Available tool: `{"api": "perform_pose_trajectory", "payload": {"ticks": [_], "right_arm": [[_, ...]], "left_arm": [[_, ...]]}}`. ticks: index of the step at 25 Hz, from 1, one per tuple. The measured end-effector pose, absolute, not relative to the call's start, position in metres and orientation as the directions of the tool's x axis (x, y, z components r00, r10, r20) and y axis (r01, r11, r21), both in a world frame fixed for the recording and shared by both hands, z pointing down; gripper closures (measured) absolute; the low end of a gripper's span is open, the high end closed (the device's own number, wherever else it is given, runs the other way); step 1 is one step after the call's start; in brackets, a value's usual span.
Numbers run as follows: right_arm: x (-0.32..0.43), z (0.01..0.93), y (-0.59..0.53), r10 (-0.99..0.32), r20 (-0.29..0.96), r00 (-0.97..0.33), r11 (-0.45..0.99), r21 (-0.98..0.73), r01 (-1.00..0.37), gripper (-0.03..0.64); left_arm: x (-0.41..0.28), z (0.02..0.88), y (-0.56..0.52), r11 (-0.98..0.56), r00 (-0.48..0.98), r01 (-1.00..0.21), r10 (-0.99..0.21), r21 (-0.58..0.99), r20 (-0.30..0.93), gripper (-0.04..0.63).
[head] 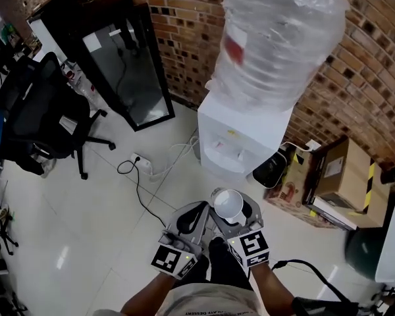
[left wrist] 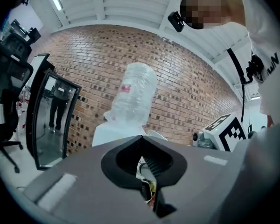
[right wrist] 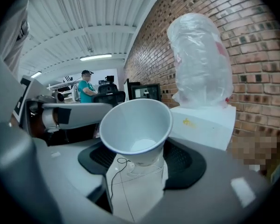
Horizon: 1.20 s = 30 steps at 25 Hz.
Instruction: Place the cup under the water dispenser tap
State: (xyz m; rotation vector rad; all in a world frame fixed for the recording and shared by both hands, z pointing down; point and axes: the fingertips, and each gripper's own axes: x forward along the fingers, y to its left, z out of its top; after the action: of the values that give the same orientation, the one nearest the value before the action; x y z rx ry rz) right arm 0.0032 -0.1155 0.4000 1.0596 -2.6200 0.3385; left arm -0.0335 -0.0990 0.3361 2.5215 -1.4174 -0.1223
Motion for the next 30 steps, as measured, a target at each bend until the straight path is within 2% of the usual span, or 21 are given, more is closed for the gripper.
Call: {"api": "perform_pose_trajectory", "payload": {"ticks": [11, 15, 18, 30], "right_arm": [[0.0, 0.495, -0.185, -0.666, 0.401, -0.629, 0.659, -0.077, -0.748, 0.299], [-0.002, 0.542, -0.213, -0.683, 0.417, -0.6, 0.64, -0.055, -0.766, 0.299], [-0.006, 0.579, -0.225, -0.667, 0.446, -0.597, 0.648, -0.046, -0.76, 0.299], [-0.021, 0.707, -0.266, -0.603, 0.524, -0.602, 0.695, -0.026, -0.719, 0.299]], "left_arm": [[-0.034, 0.42, -0.153, -0.502, 0.535, -0.825, -0.842, 0.258, 0.073, 0.604], [-0.045, 0.46, -0.176, -0.458, 0.491, -0.851, -0.867, 0.258, 0.081, 0.604], [-0.051, 0.488, -0.188, -0.408, 0.445, -0.869, -0.892, 0.279, 0.082, 0.604], [-0.046, 0.59, -0.207, -0.415, 0.471, -0.864, -0.866, 0.284, 0.167, 0.604]]}}
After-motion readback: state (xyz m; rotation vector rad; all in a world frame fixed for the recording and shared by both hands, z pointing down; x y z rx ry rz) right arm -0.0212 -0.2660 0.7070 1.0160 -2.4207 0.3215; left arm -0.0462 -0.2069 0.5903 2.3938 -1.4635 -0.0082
